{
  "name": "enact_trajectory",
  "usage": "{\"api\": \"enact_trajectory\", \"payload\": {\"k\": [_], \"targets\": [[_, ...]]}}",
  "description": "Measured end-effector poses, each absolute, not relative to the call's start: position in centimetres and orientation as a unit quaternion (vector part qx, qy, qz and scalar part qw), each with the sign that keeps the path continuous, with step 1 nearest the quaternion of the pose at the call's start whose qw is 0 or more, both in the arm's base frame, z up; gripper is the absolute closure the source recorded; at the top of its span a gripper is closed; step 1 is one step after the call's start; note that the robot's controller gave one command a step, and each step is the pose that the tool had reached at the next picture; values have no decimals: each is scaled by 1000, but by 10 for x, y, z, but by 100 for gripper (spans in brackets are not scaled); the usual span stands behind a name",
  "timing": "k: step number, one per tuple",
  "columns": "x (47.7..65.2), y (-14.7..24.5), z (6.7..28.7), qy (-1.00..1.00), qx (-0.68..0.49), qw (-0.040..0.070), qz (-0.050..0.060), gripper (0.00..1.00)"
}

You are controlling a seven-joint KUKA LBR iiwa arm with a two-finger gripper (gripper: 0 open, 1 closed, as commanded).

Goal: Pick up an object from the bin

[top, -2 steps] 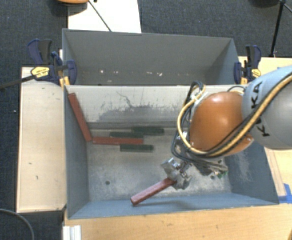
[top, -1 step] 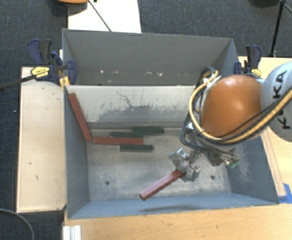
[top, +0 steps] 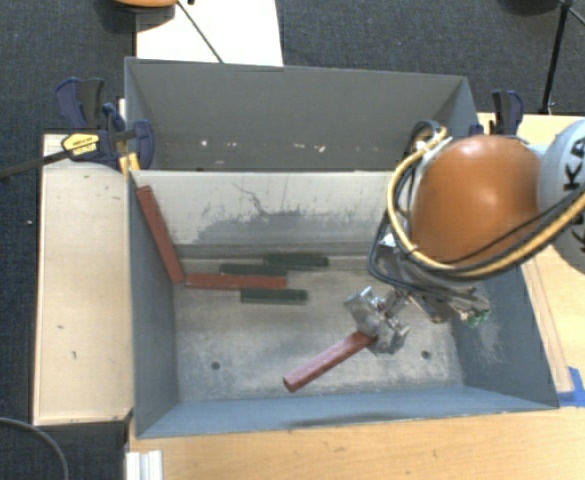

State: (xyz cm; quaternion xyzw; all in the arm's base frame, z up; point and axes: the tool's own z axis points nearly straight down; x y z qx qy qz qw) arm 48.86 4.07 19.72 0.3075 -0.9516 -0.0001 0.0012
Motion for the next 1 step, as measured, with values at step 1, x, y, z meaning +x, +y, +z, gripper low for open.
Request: {"api": "enact_trajectory", "payload": {"k": [1], "targets": [[500,40,217,-948,319,-5,1,100]]}}
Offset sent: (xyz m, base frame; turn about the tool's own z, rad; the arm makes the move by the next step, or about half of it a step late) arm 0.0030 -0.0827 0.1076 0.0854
